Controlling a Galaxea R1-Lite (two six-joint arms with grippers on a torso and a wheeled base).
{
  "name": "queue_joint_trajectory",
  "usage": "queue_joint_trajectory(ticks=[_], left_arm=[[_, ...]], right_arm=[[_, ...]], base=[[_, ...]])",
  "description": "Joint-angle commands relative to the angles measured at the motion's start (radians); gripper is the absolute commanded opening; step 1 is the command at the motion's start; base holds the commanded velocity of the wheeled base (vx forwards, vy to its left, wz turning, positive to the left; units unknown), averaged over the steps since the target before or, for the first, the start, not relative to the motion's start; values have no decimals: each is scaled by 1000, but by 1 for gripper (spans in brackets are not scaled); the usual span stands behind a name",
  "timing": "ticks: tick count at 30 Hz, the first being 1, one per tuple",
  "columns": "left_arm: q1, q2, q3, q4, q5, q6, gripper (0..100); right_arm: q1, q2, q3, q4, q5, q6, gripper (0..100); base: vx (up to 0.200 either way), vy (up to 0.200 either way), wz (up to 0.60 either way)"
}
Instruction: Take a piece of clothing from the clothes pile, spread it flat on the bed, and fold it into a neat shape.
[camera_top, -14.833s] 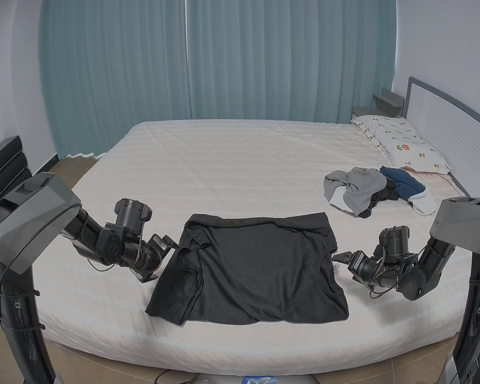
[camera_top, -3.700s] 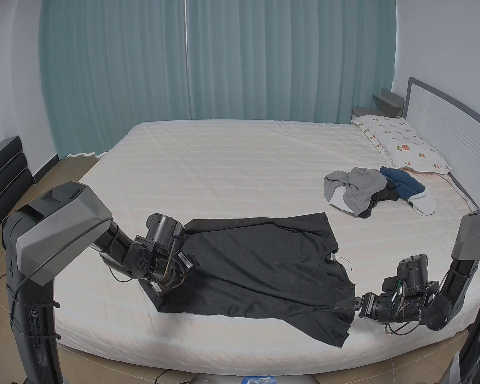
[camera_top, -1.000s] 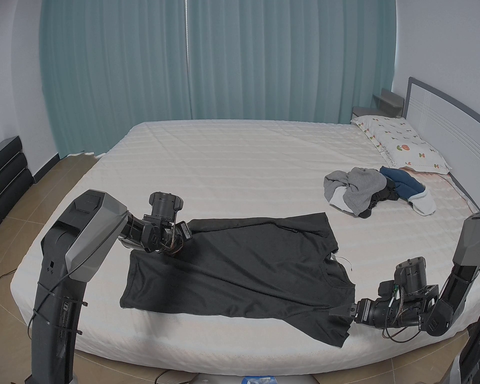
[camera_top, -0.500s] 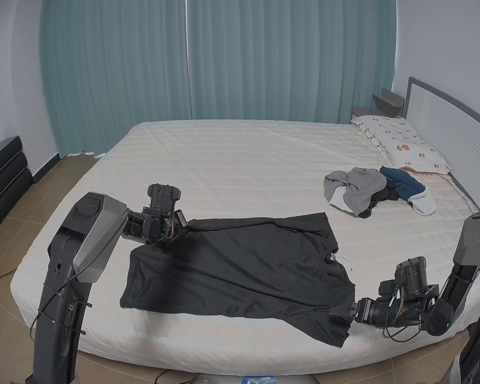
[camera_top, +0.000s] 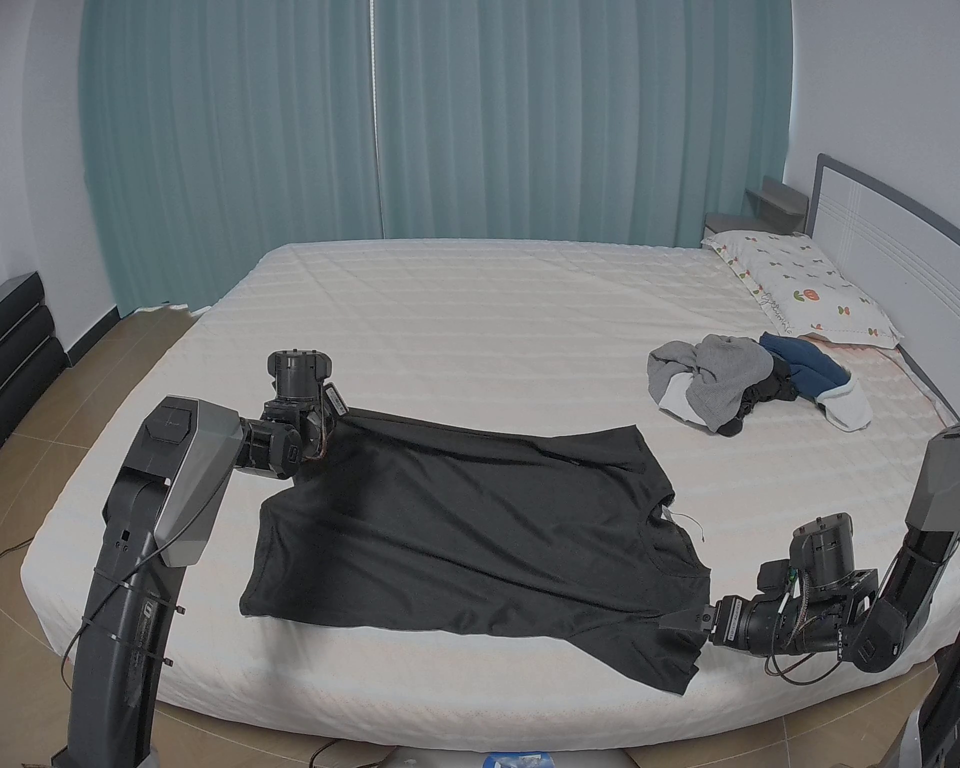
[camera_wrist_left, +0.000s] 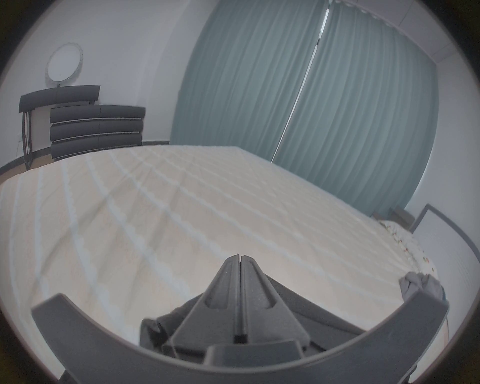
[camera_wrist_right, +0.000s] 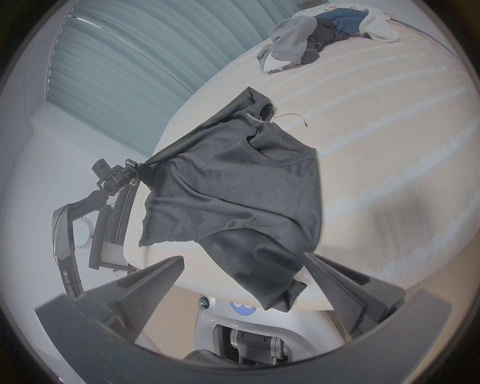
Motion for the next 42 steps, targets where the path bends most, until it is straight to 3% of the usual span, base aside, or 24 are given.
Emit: queue_joint_trajectory(ticks=[1, 11, 12, 21, 23, 27, 33, 42], left_arm=[[13, 42, -1, -65, 9, 9, 0], [13, 114, -1, -247, 9, 81, 0], [13, 115, -1, -266, 10, 86, 100], [22, 92, 1, -258, 13, 27, 100], [33, 34, 63, -255, 13, 3, 100], [41, -116, 298, -258, -11, -43, 100], [39, -343, 620, -267, -120, -160, 100], [-21, -578, 1055, -301, -197, -215, 100]], right_arm=[[2, 12, 9, -22, 1, 0, 100], [4, 12, 14, -33, 1, 0, 100], [4, 10, 14, -34, 1, 0, 100], [4, -4, 18, -34, 1, 0, 100], [4, -7, 18, -34, 1, 0, 100], [-1, -20, 18, -36, -1, 0, 100], [-12, -4, 20, -57, -3, 3, 100], [-18, 0, 20, -57, -4, 3, 100]], base=[[0, 0, 0], [0, 0, 0], [0, 0, 0], [0, 0, 0], [0, 0, 0], [0, 0, 0], [0, 0, 0], [0, 0, 0]])
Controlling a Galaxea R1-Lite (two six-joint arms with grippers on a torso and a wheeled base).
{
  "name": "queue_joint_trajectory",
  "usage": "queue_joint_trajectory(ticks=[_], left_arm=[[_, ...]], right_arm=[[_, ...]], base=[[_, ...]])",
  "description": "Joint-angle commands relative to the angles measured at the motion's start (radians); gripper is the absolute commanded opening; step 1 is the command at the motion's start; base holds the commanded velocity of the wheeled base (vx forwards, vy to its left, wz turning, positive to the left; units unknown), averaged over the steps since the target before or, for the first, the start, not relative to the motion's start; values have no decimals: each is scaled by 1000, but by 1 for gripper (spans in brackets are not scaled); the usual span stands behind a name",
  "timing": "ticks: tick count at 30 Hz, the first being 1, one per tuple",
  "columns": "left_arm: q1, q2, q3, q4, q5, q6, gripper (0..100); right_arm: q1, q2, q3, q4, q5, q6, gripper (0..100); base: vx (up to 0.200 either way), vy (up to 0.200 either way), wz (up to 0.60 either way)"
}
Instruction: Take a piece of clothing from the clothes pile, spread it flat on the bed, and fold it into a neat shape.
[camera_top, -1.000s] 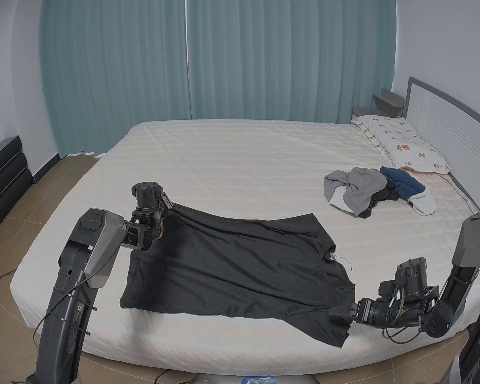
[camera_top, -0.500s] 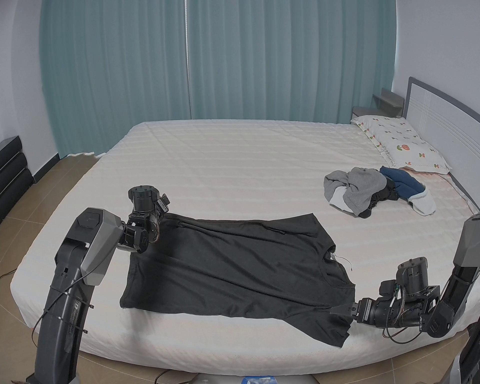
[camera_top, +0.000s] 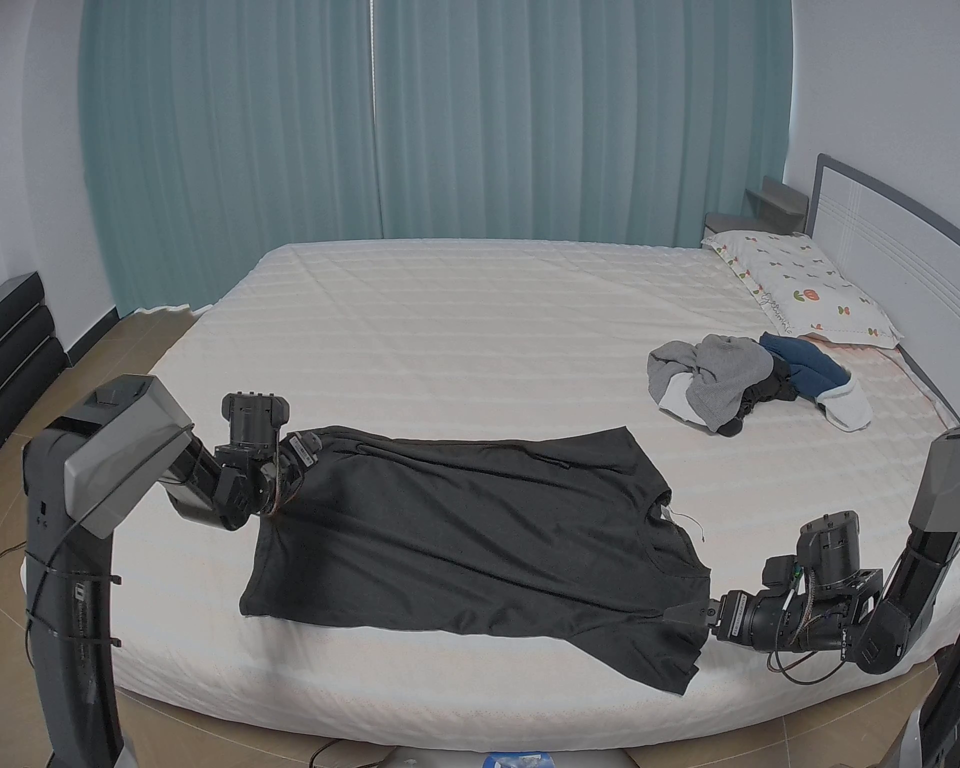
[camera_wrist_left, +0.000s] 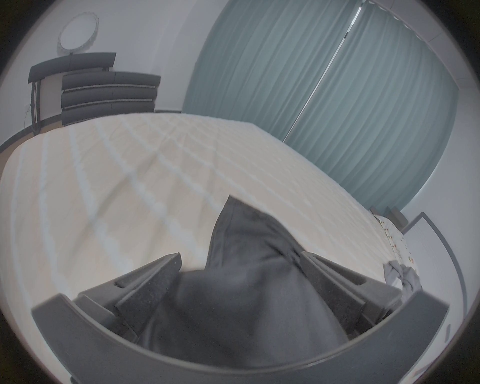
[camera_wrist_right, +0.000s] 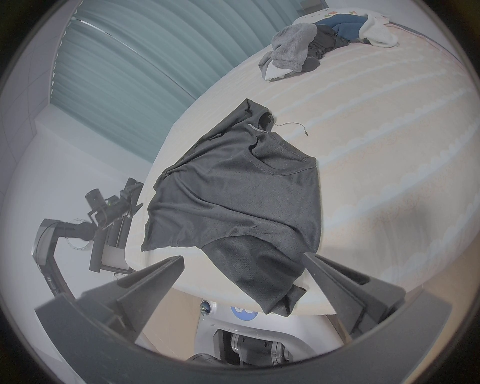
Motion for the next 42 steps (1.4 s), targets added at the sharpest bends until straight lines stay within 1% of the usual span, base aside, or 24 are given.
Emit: queue_joint_trajectory(ticks=[1, 5, 6, 7, 10, 16, 19, 25, 31, 38, 39, 42], left_arm=[[-56, -289, 370, -55, -80, -85, 100], [-87, -303, 514, -137, -83, -120, 100], [-87, -303, 514, -137, -83, -120, 100], [-98, -301, 574, -160, -84, -126, 100], [-101, -301, 649, -190, -84, -131, 100], [-101, -315, 761, -236, -84, -172, 100], [-101, -304, 793, -257, -83, -186, 100], [-82, -220, 766, -274, -75, -191, 100], [-49, -138, 677, -272, -69, -214, 100], [-7, -112, 620, -272, -69, -215, 100], [-3, -115, 623, -272, -69, -215, 0], [-3, -123, 640, -274, -67, -218, 0]], right_arm=[[-8, 7, 1, -6, -1, 1, 100], [-9, 7, 1, -7, -1, 1, 100], [-9, 7, 1, -7, -1, 1, 100], [-14, 7, 1, -6, -1, 1, 100], [-15, 8, 1, -6, -1, 1, 100], [-15, 8, -1, -6, -1, 2, 100], [-15, 16, -2, -7, -1, 4, 100], [-17, 25, -7, -7, -1, 4, 100], [-18, 27, -7, -7, -1, 4, 100], [-24, 33, -13, -7, -1, 6, 100], [-31, 37, -16, -9, -1, 6, 100], [-47, 54, -27, -9, -1, 6, 100]], base=[[0, 0, 0], [0, 0, 0], [0, 0, 0], [0, 0, 0], [-200, 0, 0], [0, 0, 0], [0, 0, 0], [0, 0, 0], [0, 0, 0], [0, 0, 0], [0, 0, 0], [0, 0, 0]])
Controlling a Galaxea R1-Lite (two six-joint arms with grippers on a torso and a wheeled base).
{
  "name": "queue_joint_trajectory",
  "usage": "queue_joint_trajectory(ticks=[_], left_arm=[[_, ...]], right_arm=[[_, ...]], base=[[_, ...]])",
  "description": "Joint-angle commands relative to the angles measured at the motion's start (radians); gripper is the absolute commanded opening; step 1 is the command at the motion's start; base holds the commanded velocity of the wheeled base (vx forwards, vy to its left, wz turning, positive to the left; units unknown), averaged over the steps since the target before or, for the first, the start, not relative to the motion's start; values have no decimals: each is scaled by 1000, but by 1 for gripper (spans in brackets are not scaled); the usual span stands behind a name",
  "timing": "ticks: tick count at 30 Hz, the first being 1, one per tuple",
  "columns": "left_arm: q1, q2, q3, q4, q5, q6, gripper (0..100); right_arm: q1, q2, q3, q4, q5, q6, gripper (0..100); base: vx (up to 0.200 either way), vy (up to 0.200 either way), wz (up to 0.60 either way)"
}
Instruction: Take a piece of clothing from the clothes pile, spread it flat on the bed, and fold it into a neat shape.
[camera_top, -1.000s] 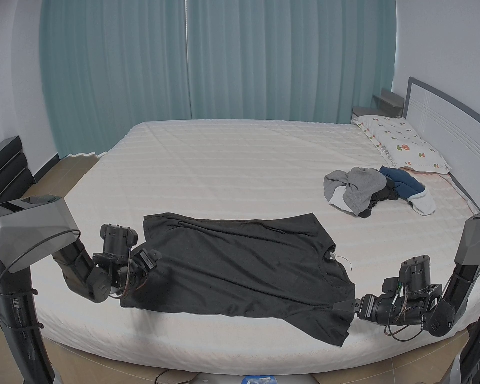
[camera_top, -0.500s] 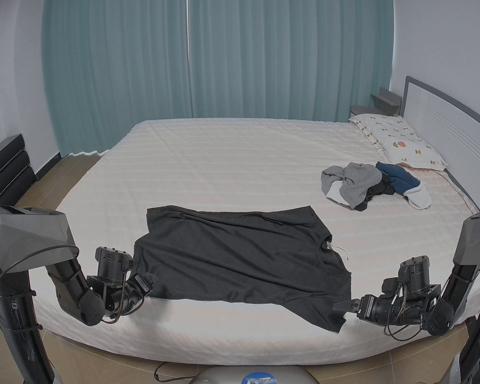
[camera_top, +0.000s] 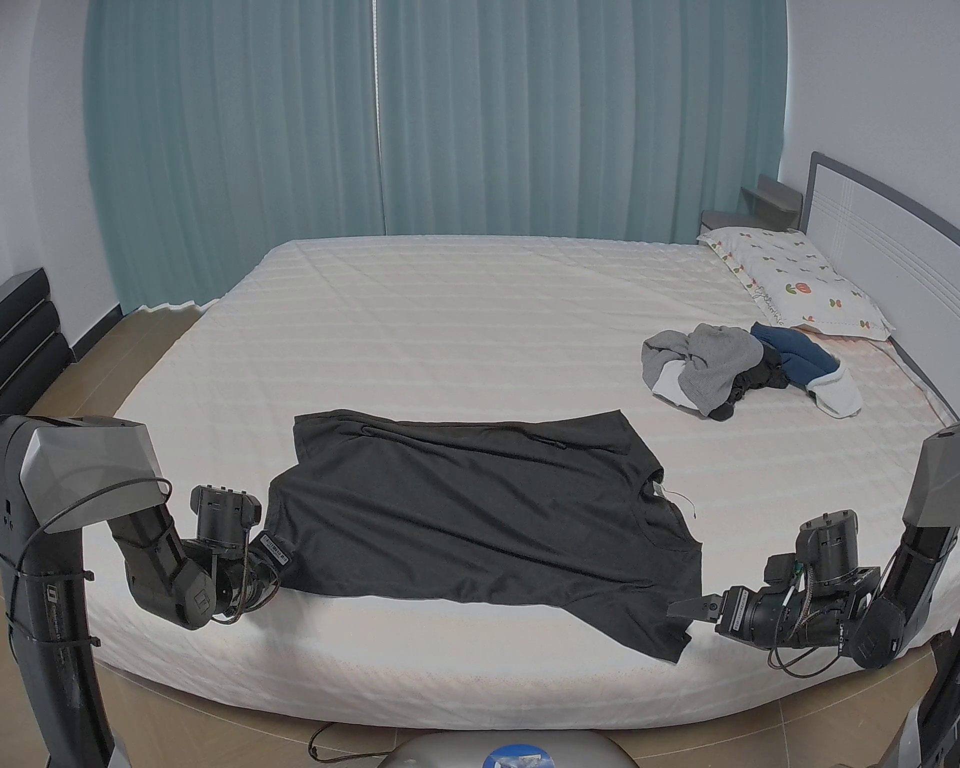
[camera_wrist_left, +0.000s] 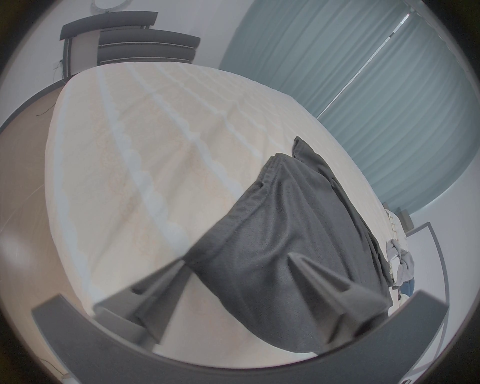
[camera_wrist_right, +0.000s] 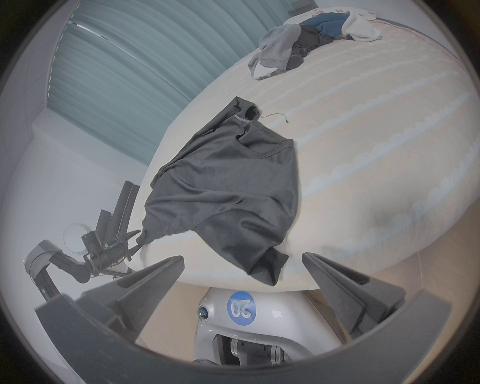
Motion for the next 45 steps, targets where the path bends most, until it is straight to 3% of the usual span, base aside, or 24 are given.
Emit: queue_joint_trajectory(ticks=[1, 10, 17, 20, 21, 33, 39, 45], left_arm=[[7, 2, 6, -1, 0, -6, 0], [28, -69, 25, -1, -1, -43, 0], [30, -67, 37, -1, -3, -45, 0], [30, -69, 40, -1, -3, -45, 0], [30, -69, 40, -1, -3, -45, 0], [28, -67, 58, -3, -7, -45, 0], [28, -61, 60, -3, -9, -46, 0], [24, -54, 58, -9, -15, -46, 0]], right_arm=[[-21, 30, -21, 0, -1, 0, 100], [-49, 114, -96, 3, -18, 11, 100], [-50, 182, -180, 7, -26, 79, 100], [-50, 237, -223, 3, -64, 80, 100], [-50, 263, -245, 1, -81, 80, 0], [-56, 298, -477, 15, -208, 83, 0], [-59, 315, -576, 18, -219, 82, 0], [-56, 404, -800, 102, -222, 79, 0]], base=[[0, 0, 0], [0, 0, 0], [0, 0, 0], [0, 0, 0], [0, 0, 0], [0, 0, 0], [0, 0, 0], [0, 0, 0]])
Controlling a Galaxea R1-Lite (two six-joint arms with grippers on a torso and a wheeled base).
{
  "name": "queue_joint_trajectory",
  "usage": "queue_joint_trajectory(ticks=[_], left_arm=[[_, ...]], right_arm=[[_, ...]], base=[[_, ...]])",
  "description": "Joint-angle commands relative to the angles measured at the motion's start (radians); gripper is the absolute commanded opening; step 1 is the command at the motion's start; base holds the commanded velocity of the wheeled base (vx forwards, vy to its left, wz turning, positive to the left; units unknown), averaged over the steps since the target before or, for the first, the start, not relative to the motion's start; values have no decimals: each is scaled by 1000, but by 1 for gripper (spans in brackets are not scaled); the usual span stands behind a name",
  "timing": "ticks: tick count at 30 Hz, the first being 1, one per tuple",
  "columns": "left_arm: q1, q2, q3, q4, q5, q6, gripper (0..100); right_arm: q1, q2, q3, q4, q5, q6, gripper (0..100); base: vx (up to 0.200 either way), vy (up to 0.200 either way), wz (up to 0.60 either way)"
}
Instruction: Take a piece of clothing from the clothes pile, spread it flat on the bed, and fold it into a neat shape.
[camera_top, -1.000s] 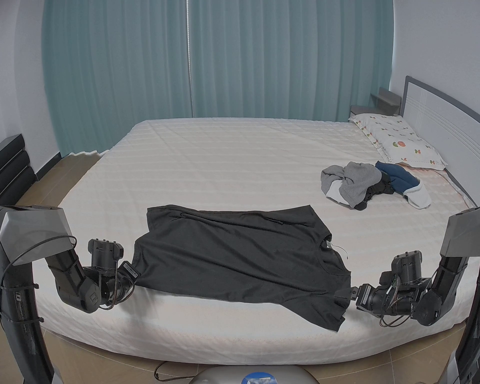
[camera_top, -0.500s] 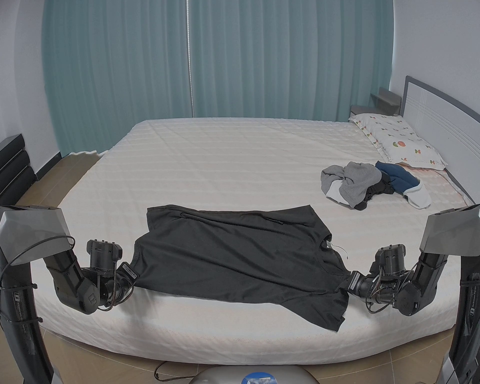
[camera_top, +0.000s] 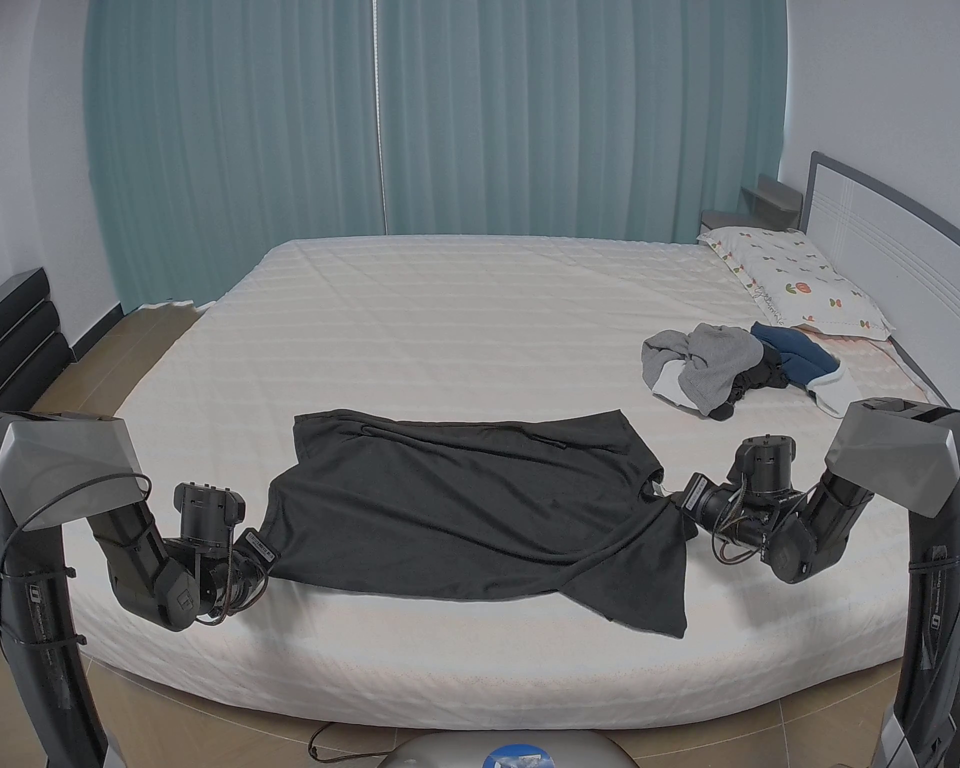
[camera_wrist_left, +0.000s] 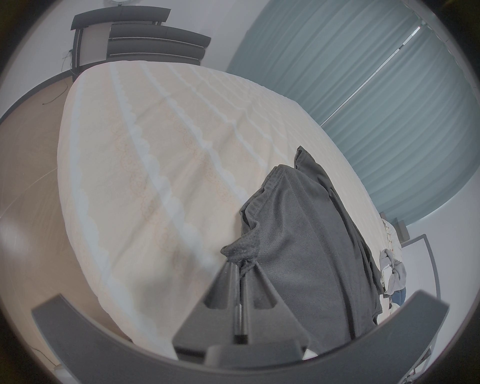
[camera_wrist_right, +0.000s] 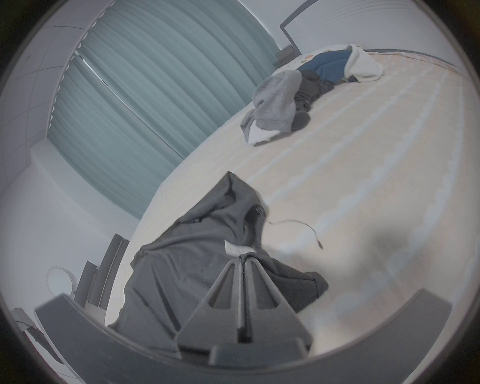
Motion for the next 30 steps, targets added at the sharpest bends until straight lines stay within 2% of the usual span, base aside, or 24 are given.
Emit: queue_joint_trajectory(ticks=[1, 4, 5, 8, 17, 18, 23, 30], left_arm=[[-4, 13, -1, -10, -2, -2, 0], [-4, 13, -1, -12, -2, -2, 0], [-4, 19, 1, -32, -1, 0, 0], [-7, 32, -1, -38, -1, 1, 0], [-8, 39, 1, -53, -1, 0, 0], [-8, 39, 1, -53, -1, 0, 0], [-8, 39, 1, -53, -1, 0, 0], [-8, 39, 1, -53, -1, 0, 0]], right_arm=[[2, 90, -173, 62, -4, -3, 0], [4, 95, -182, 63, -4, -3, 0], [1, 141, -265, 71, -4, -5, 0], [2, 180, -325, 72, -7, -6, 0], [-1, 266, -425, 62, -59, -43, 0], [-1, 274, -425, 57, -59, -46, 100], [-22, 251, -369, 51, -56, -75, 100], [-80, 113, -228, 25, 24, -83, 100]], base=[[0, 0, 0], [0, 0, 0], [0, 0, 0], [0, 0, 0], [0, 0, 0], [0, 0, 0], [0, 0, 0], [0, 0, 0]])
